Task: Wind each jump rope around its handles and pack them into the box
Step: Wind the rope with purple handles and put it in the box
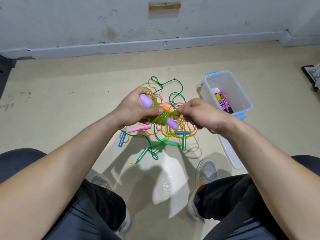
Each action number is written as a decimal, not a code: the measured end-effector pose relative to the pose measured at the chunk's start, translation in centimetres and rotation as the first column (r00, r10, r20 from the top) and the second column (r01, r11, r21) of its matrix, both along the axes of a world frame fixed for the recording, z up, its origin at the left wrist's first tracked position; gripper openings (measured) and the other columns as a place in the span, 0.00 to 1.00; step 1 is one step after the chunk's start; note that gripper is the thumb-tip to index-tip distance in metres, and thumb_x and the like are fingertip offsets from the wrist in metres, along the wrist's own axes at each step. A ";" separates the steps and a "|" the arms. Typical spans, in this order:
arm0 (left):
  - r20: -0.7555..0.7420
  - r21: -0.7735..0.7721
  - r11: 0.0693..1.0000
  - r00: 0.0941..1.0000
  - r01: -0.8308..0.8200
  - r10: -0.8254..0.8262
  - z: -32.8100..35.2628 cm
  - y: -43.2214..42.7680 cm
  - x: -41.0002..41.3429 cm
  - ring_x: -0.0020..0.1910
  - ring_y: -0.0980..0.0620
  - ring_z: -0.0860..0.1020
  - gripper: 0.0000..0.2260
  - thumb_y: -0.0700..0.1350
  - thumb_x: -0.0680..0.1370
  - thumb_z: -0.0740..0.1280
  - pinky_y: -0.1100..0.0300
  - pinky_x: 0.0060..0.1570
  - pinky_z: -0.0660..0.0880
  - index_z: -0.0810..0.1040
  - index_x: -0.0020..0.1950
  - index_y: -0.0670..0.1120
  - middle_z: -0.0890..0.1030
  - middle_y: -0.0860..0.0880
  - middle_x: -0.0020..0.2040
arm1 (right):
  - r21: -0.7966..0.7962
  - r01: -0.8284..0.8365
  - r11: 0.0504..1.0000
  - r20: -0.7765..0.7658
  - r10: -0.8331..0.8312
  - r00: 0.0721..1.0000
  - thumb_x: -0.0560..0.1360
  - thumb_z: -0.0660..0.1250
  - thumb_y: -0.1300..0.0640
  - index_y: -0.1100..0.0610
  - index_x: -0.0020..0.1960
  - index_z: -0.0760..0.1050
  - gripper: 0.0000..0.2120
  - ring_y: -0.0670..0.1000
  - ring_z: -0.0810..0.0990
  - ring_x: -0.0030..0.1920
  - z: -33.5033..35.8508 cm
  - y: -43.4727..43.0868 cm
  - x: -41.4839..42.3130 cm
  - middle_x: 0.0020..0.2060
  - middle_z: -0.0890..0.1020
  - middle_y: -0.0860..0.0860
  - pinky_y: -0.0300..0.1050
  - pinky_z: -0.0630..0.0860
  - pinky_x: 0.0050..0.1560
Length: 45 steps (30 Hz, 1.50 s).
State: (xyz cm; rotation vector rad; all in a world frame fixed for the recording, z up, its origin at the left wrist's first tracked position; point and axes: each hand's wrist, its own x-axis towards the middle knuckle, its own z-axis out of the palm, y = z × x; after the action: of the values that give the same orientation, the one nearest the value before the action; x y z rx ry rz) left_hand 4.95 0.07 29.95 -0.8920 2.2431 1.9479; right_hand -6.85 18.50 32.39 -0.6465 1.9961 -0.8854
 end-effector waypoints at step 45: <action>0.213 0.526 0.847 0.976 -0.078 -0.042 0.8 0.7 0.7 0.40 0.43 0.87 0.11 0.49 0.80 0.68 0.63 0.32 0.82 0.81 0.56 0.44 0.86 0.41 0.47 | -0.059 -0.391 0.919 -0.470 0.320 0.823 0.71 0.78 0.52 0.56 0.44 0.84 0.08 0.42 0.73 0.36 0.3 1.4 -1.5 0.36 0.78 0.47 0.40 0.64 0.37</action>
State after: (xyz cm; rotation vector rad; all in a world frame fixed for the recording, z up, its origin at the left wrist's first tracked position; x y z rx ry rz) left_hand 5.64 0.78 30.70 -0.9773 1.4531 2.1820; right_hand -8.34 19.91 32.64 -1.3756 2.1112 -0.7011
